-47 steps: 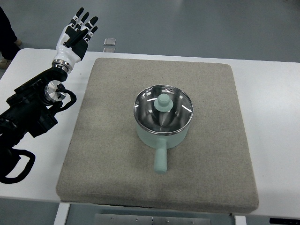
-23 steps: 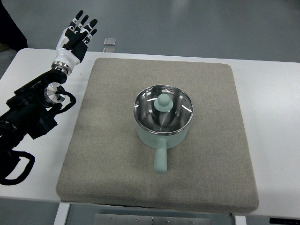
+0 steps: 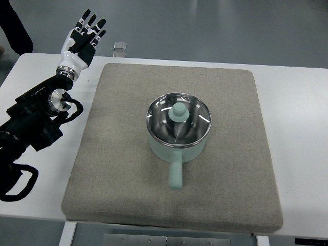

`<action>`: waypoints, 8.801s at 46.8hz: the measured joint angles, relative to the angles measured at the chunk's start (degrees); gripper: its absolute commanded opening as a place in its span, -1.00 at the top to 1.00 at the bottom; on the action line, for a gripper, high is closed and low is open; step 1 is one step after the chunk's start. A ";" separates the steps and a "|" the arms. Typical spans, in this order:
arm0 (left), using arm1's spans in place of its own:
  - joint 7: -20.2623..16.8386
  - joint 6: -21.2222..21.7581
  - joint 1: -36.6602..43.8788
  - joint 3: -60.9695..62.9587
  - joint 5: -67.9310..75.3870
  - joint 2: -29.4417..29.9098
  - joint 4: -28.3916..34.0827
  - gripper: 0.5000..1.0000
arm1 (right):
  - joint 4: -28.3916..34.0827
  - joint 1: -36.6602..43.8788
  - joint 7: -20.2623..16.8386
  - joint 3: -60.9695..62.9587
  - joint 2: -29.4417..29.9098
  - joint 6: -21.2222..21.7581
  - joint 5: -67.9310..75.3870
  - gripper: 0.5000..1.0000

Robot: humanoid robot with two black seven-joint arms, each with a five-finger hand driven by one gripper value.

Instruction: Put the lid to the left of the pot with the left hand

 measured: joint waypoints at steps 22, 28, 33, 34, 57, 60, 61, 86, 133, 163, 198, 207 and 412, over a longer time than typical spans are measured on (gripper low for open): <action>0.00 -0.21 0.25 -0.42 -0.18 0.14 -0.06 -0.98 | 0.00 0.00 0.00 0.00 0.00 0.00 -0.03 -0.69; 0.00 -0.70 0.26 -0.43 -0.08 0.14 -0.06 -0.98 | 0.00 0.00 0.00 0.00 0.00 0.00 -0.03 -0.69; -0.04 -0.92 0.12 -0.05 0.24 0.32 -0.65 -0.98 | 0.00 0.00 0.00 0.00 0.00 0.00 -0.03 -0.69; -0.04 -0.85 -0.13 0.09 0.35 0.43 -0.96 -0.98 | 0.00 0.00 0.00 0.00 0.00 0.00 -0.03 -0.69; 0.71 -0.03 -13.49 19.75 12.66 9.61 -18.13 -0.98 | 0.00 0.00 0.00 0.00 0.00 0.00 0.01 -0.69; 0.70 0.10 -15.38 21.47 17.92 10.90 -21.25 -0.98 | 0.00 0.00 0.00 0.00 0.00 0.00 0.00 -0.69; 0.70 0.17 -15.82 21.66 19.56 11.18 -22.07 -0.97 | 0.00 0.01 0.00 0.00 0.00 0.00 0.01 -0.69; 0.08 -0.30 -24.99 22.82 71.43 18.34 -41.53 -0.98 | 0.00 -0.01 0.00 0.00 0.00 0.00 0.00 -0.69; -9.79 -3.95 -30.88 28.14 102.53 17.69 -49.37 -0.98 | 0.00 0.00 0.00 0.00 0.00 0.00 -0.02 -0.69; -9.78 -3.95 -32.85 30.94 110.35 16.47 -52.22 -0.98 | 0.00 0.00 0.00 0.00 0.00 0.00 0.00 -0.69; -9.77 -2.75 -32.13 30.95 110.78 13.94 -49.45 -0.87 | 0.00 0.00 0.00 0.00 0.00 0.00 -0.02 -0.69; -9.77 -0.73 -31.76 30.75 110.53 13.95 -49.09 -0.87 | 0.00 0.00 0.00 0.00 0.00 0.00 -0.02 -0.69; -9.78 8.63 -20.75 24.70 109.85 18.91 -24.36 1.00 | 0.00 0.00 0.00 0.00 0.00 0.00 0.00 -0.69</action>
